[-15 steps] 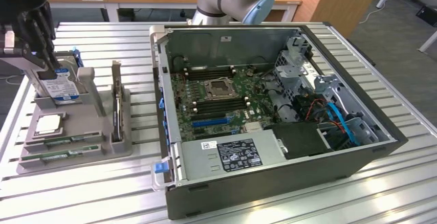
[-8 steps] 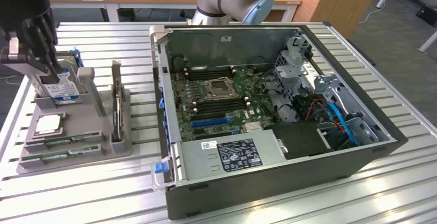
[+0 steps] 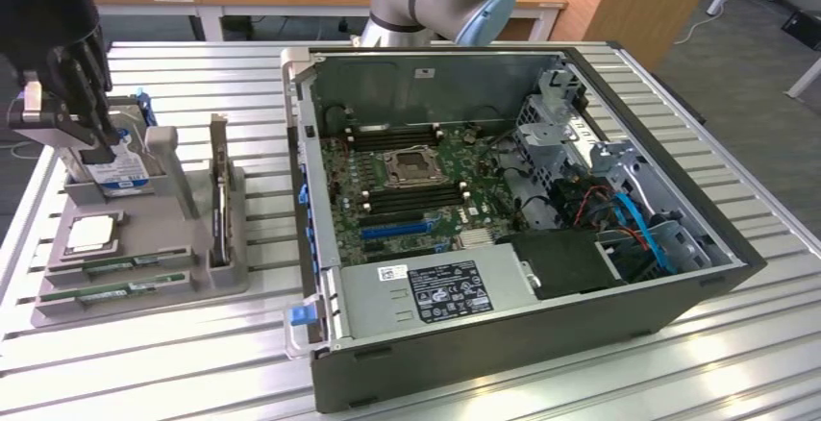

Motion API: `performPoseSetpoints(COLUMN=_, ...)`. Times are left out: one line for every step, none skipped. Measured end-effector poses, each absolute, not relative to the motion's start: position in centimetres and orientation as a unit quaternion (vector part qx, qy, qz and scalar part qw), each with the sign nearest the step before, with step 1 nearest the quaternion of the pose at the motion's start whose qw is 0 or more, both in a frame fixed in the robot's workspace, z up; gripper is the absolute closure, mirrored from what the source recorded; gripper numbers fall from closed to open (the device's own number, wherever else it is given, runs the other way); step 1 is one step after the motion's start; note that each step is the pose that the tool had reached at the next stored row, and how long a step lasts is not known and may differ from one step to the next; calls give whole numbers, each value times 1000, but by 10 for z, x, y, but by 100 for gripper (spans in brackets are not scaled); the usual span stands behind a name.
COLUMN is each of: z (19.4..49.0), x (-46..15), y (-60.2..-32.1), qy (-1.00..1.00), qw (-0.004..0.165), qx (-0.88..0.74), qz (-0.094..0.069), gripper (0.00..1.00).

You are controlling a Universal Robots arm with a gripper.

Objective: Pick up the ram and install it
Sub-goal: 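Pick up the ram and move it above insertion slot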

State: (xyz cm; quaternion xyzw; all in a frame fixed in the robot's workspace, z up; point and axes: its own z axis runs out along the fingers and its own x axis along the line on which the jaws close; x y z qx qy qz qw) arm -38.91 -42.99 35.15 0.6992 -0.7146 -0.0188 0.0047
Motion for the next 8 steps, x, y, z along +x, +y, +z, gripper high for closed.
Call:
performPoseSetpoints(z=351, x=-389, y=-430, qy=-715, qw=5, qx=699, qz=-19, gripper=70)
performPoseSetpoints(z=350, x=-389, y=-430, qy=-715, qw=5, qx=699, qz=-19, gripper=70)
performPoseSetpoints(z=349, x=-389, y=-430, qy=-715, qw=5, qx=699, qz=-19, gripper=70)
performPoseSetpoints(z=348, x=-389, y=-430, qy=-714, qw=5, qx=699, qz=-19, gripper=70)
performPoseSetpoints(z=347, x=-389, y=-430, qy=-714, qw=5, qx=699, qz=-19, gripper=70)
performPoseSetpoints(z=347, x=-389, y=-430, qy=-714, qw=5, qx=699, qz=-19, gripper=70)
performPoseSetpoints(z=346, x=-389, y=-430, qy=-714, qw=5, qx=700, qz=-19, gripper=70)
performPoseSetpoints(z=345, x=-389, y=-430, qy=-714, qw=5, qx=700, qz=-19, gripper=70)
